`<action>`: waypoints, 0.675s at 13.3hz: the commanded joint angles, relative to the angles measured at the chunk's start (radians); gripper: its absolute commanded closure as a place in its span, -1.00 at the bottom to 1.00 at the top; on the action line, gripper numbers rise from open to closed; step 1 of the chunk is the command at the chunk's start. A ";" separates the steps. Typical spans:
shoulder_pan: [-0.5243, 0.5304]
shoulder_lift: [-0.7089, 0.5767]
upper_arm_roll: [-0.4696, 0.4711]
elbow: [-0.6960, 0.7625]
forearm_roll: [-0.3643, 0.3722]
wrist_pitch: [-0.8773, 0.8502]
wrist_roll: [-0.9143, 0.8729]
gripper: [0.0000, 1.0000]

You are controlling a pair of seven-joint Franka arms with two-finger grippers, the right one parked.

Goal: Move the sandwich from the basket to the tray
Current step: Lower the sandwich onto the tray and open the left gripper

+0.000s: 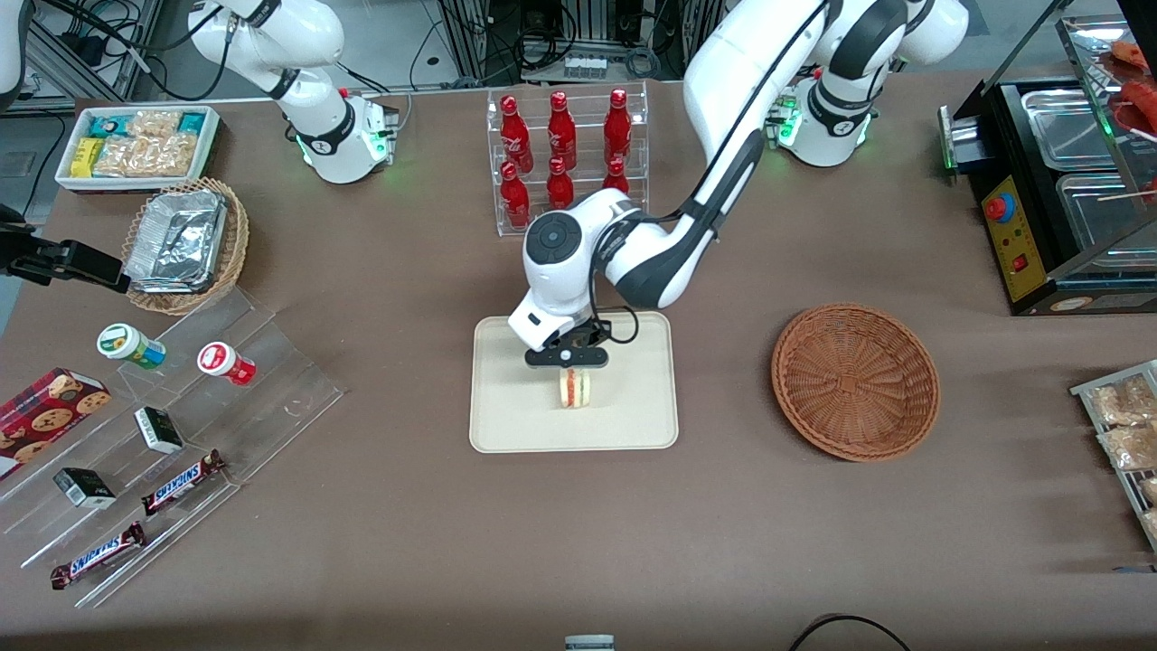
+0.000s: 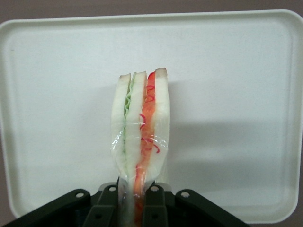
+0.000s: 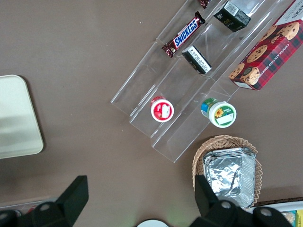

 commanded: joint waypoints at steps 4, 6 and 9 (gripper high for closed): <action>-0.012 0.062 0.018 0.060 0.006 0.058 -0.014 -0.63; 0.000 0.038 0.018 0.065 0.001 0.030 -0.014 -0.99; 0.005 -0.040 0.021 0.066 -0.020 -0.085 -0.016 -0.99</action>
